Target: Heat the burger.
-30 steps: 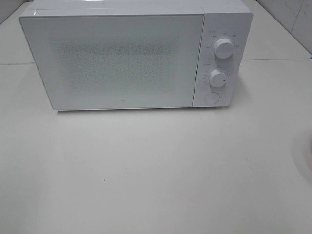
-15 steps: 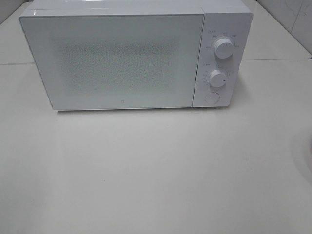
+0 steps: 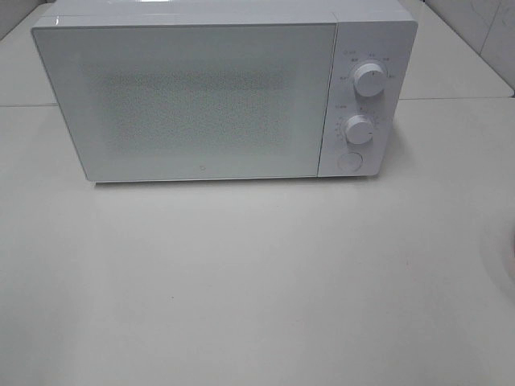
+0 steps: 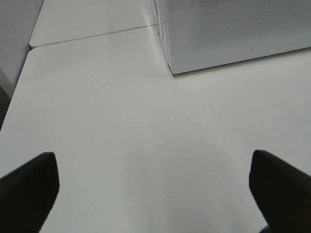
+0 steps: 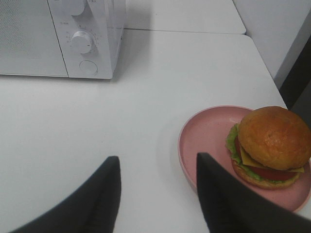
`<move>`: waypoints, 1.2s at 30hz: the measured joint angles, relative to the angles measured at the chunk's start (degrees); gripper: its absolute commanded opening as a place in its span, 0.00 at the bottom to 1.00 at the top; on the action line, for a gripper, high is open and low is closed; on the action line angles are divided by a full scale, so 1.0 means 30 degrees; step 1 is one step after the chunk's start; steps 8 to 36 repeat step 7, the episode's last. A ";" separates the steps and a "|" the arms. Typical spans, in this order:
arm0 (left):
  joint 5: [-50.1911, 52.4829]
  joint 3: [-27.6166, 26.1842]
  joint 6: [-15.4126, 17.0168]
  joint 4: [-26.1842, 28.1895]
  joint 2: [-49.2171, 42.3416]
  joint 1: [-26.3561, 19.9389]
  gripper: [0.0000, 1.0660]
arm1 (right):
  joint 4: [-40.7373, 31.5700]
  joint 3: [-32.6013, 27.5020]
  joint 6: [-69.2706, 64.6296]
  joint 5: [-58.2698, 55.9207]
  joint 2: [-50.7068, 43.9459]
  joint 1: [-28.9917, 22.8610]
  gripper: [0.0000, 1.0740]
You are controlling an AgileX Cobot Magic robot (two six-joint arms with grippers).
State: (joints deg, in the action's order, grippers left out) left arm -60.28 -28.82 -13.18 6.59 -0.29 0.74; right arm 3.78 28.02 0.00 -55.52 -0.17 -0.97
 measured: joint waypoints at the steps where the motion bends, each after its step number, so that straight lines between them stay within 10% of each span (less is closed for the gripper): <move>1: 0.0000 0.0000 0.0000 0.0000 0.0000 0.0000 0.95 | 0.0000 0.0000 0.0000 0.0000 0.0000 0.0000 0.47; 36: 0.0000 0.0000 0.0000 -0.0019 0.0000 0.0000 0.95 | 0.0000 0.0000 0.0000 0.0000 0.0000 0.0000 0.47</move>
